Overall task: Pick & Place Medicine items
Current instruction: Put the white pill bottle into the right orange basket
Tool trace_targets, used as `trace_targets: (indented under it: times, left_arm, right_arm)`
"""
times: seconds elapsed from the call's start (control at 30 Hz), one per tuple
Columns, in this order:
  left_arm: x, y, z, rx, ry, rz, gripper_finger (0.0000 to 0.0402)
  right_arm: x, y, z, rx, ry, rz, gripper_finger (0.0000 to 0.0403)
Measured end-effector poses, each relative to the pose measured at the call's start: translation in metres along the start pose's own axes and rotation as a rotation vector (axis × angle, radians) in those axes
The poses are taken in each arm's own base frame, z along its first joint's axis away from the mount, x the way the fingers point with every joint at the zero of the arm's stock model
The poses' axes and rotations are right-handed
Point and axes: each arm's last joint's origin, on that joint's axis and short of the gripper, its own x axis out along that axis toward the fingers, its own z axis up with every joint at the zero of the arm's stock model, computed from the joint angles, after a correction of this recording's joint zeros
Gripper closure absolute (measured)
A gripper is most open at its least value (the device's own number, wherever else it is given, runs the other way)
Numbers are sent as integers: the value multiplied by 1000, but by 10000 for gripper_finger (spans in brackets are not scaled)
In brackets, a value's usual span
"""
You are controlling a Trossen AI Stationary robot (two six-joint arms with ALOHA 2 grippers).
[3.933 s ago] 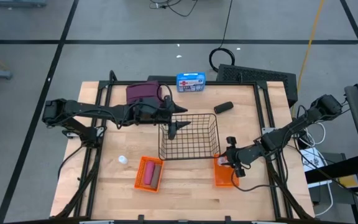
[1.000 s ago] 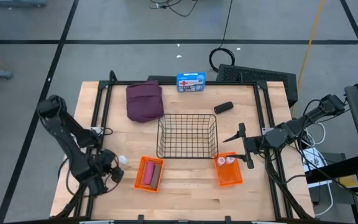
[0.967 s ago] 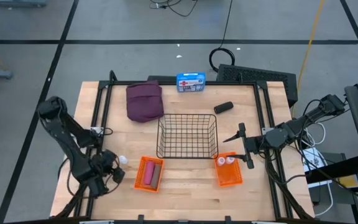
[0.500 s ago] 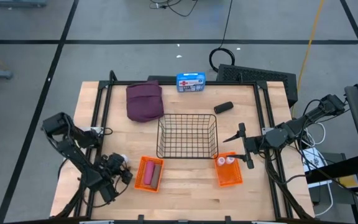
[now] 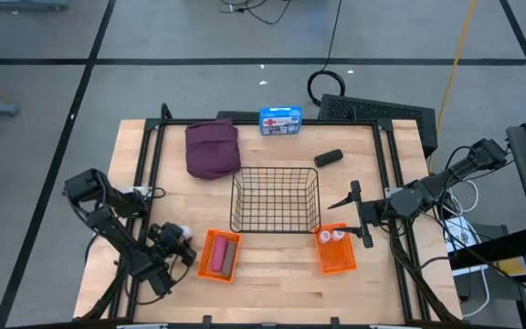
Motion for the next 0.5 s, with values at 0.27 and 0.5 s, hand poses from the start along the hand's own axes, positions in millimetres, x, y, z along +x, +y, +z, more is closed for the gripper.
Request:
trace_targets:
  times: [0.27, 0.5]
  left_arm:
    - [8, 0, 5, -5, -58, -17, 230]
    - [21, 6, 3, -36, -106, -76, 222]
  right_arm:
    - [0, 0, 0, 0, 1, 0, 138]
    - [0, 0, 0, 1, 1, 0, 138]
